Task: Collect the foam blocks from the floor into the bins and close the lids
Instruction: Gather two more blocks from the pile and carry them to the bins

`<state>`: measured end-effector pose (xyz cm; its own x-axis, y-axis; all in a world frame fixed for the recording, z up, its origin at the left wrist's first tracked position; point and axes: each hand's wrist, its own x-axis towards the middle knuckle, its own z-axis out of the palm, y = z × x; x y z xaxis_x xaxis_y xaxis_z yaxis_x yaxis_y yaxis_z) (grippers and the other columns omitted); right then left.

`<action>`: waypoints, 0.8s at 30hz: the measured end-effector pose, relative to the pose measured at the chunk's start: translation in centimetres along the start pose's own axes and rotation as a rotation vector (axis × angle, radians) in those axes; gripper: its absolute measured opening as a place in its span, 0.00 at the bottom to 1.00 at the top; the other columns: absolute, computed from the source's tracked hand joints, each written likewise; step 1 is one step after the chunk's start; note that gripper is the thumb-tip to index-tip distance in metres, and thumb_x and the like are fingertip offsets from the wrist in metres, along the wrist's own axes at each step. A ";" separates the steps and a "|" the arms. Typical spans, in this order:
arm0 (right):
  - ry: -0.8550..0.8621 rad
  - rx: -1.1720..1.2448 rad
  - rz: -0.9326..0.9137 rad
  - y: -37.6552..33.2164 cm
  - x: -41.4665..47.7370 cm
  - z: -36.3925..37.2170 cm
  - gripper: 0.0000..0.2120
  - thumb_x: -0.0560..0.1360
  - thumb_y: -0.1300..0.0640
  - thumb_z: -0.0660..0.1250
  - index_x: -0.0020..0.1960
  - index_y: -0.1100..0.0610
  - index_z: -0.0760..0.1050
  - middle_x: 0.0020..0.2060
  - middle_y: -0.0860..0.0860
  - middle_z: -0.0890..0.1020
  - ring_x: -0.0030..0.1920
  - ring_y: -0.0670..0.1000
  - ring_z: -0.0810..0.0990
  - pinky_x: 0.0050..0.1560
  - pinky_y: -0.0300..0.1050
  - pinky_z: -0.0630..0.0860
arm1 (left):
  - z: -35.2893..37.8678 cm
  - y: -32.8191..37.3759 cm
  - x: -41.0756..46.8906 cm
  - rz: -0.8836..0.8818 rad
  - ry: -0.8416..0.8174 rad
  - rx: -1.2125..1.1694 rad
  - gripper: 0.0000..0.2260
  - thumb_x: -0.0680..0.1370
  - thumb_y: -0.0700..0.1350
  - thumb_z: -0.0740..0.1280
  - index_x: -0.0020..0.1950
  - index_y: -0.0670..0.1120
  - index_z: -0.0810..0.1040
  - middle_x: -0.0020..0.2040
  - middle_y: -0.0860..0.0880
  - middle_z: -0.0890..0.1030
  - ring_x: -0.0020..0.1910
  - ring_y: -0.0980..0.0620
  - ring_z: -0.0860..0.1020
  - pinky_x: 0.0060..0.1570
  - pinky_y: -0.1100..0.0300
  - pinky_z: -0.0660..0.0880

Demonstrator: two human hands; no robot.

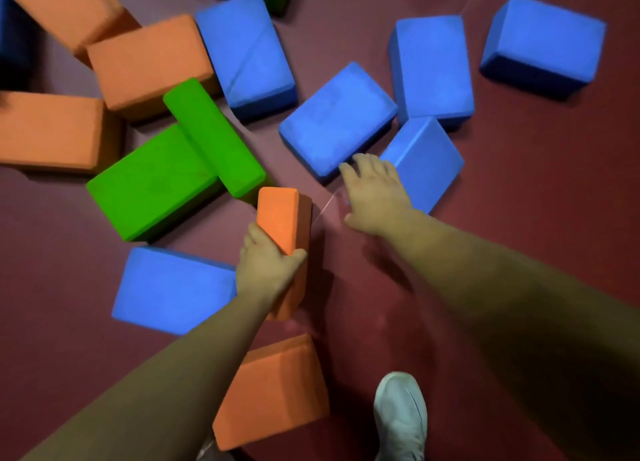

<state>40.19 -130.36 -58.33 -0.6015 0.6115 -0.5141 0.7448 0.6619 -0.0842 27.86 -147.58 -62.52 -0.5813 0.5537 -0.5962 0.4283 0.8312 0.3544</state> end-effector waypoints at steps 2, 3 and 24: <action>-0.133 -0.196 -0.068 0.4 2.7 1.0 0.35 0.77 0.57 0.61 0.80 0.53 0.49 0.79 0.58 0.50 0.79 0.60 0.46 0.76 0.65 0.42 | -0.4 -0.9 0.2 0.038 0.009 0.001 0.41 0.66 0.62 0.68 0.69 0.37 0.61 0.64 0.36 0.71 0.63 0.34 0.72 0.60 0.43 0.72; -0.202 -0.293 -0.090 0.4 3.8 1.6 0.33 0.80 0.57 0.57 0.81 0.51 0.46 0.80 0.57 0.47 0.80 0.59 0.43 0.75 0.67 0.38 | -0.5 -1.2 0.3 0.052 0.003 0.005 0.42 0.65 0.62 0.67 0.70 0.38 0.60 0.65 0.36 0.71 0.64 0.35 0.71 0.61 0.43 0.72; 0.057 0.487 1.138 12.9 -1.2 7.8 0.56 0.65 0.37 0.77 0.76 0.67 0.54 0.73 0.64 0.64 0.70 0.65 0.67 0.69 0.58 0.65 | 1.3 4.4 -0.7 0.200 0.058 -0.020 0.43 0.68 0.61 0.68 0.76 0.42 0.57 0.65 0.37 0.73 0.63 0.36 0.72 0.59 0.44 0.72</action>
<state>52.82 -125.94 -65.46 0.4550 0.7589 -0.4659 0.8741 -0.4805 0.0710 31.03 -144.37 -61.48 -0.5249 0.7092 -0.4706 0.5259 0.7050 0.4758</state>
